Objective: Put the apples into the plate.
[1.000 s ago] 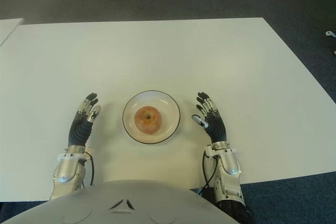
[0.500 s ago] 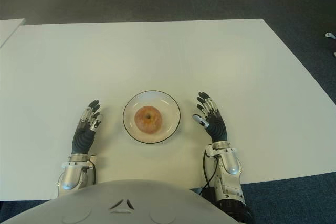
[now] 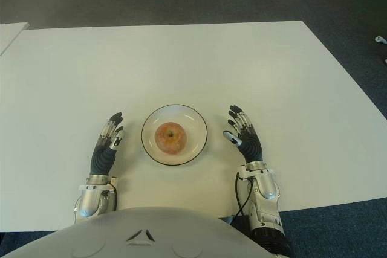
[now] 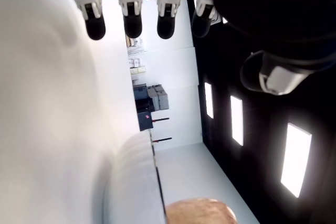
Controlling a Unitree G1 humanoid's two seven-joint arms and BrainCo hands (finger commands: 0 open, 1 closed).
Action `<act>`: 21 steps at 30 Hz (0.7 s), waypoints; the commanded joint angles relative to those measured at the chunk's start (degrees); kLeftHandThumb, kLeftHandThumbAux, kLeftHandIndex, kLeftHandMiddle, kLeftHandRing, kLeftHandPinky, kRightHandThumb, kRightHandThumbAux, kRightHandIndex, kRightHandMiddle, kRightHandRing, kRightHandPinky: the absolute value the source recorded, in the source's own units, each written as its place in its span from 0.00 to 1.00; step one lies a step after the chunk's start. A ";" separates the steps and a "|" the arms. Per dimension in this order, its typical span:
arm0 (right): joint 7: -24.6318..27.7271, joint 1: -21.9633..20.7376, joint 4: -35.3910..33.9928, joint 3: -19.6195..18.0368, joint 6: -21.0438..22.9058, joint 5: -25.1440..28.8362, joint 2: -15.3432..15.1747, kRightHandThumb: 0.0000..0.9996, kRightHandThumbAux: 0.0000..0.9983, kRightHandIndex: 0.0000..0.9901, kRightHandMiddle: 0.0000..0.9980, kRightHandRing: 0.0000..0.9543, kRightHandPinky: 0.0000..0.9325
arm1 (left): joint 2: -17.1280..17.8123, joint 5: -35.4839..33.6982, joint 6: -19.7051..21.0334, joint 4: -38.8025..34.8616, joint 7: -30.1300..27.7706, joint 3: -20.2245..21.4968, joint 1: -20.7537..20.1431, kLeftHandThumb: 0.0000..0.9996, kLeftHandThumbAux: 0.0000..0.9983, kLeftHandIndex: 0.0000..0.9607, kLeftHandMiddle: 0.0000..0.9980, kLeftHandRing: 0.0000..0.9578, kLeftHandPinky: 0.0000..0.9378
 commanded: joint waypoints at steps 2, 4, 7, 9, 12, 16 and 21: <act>-0.09 2.73 4.13 0.01 4.67 0.25 0.43 0.16 0.62 0.09 0.11 0.08 0.11 | -0.37 0.16 1.83 6.94 0.53 -0.50 -1.69 0.01 0.31 0.07 0.04 0.03 0.07; -0.14 2.79 3.83 0.03 4.70 0.37 0.51 0.17 0.62 0.09 0.11 0.08 0.11 | -0.49 -0.08 2.33 8.36 0.53 -0.42 -2.38 0.01 0.30 0.06 0.05 0.03 0.08; -0.29 2.97 3.42 0.11 4.73 0.42 0.65 0.17 0.62 0.09 0.10 0.08 0.11 | -0.73 -0.44 3.42 8.93 0.59 -0.35 -2.62 0.01 0.30 0.05 0.05 0.03 0.07; -0.52 3.01 3.13 0.16 5.01 0.29 0.68 0.17 0.62 0.09 0.10 0.08 0.11 | -1.01 -0.74 3.93 10.01 0.80 -0.20 -3.15 0.01 0.30 0.04 0.05 0.03 0.07; -0.73 2.90 3.09 0.19 5.30 0.12 0.69 0.17 0.62 0.09 0.10 0.08 0.10 | -1.17 -1.07 4.36 11.07 0.96 -0.06 -3.77 0.00 0.31 0.04 0.05 0.03 0.07; -0.80 2.91 2.97 0.25 5.70 0.12 0.66 0.16 0.62 0.10 0.10 0.08 0.10 | -1.33 -1.26 5.05 11.77 1.28 0.09 -4.22 0.00 0.33 0.04 0.05 0.03 0.07; -0.53 2.83 3.06 0.29 5.79 0.40 0.65 0.16 0.62 0.10 0.11 0.08 0.10 | -1.48 -1.03 5.95 12.71 1.98 0.17 -4.64 0.00 0.35 0.04 0.05 0.03 0.07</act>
